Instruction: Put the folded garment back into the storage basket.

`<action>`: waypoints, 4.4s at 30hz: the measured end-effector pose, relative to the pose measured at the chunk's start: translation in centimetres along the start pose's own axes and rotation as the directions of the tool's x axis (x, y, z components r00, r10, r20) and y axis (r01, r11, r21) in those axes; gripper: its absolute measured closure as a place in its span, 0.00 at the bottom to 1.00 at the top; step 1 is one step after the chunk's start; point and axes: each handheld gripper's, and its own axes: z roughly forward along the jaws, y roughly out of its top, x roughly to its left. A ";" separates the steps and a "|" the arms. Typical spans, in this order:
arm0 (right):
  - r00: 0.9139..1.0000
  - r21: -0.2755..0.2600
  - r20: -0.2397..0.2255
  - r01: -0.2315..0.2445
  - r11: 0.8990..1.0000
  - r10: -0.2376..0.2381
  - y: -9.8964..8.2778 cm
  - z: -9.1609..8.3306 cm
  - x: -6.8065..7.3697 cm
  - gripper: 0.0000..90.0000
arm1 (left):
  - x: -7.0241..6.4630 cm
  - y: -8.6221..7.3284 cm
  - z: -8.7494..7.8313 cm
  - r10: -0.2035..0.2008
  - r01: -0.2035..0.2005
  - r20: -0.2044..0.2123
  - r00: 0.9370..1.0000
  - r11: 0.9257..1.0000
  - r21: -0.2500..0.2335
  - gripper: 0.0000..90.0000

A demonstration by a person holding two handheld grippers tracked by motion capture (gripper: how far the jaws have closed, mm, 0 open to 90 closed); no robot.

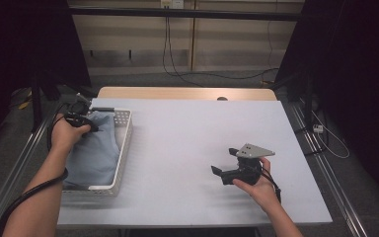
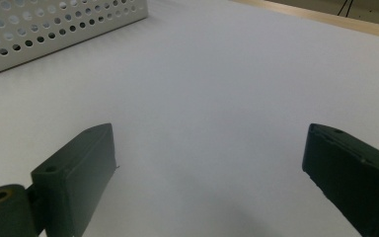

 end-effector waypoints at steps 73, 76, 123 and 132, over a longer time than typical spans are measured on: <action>1.000 -0.024 0.001 0.002 1.000 -0.002 0.5 -0.9 0.1 0.06 | -3.2 -1.3 -4.9 0.032 -0.015 0.206 0.978 0.997 -0.081 0.51; 1.000 -0.026 0.000 0.001 1.000 -0.001 0.6 -0.8 0.1 0.06 | -3.4 -1.4 -5.2 0.036 -0.014 0.221 0.975 0.995 -0.101 0.48; 1.000 -0.014 -0.005 -0.018 1.000 0.018 0.4 -0.6 0.0 0.06 | -7.8 -3.2 -6.1 0.186 -0.092 0.374 0.909 0.962 -0.256 0.22; 1.000 -0.018 -0.011 -0.026 1.000 0.026 0.4 -0.8 -0.1 0.06 | -9.3 -3.4 -5.9 0.219 -0.122 0.393 0.893 0.959 -0.257 0.21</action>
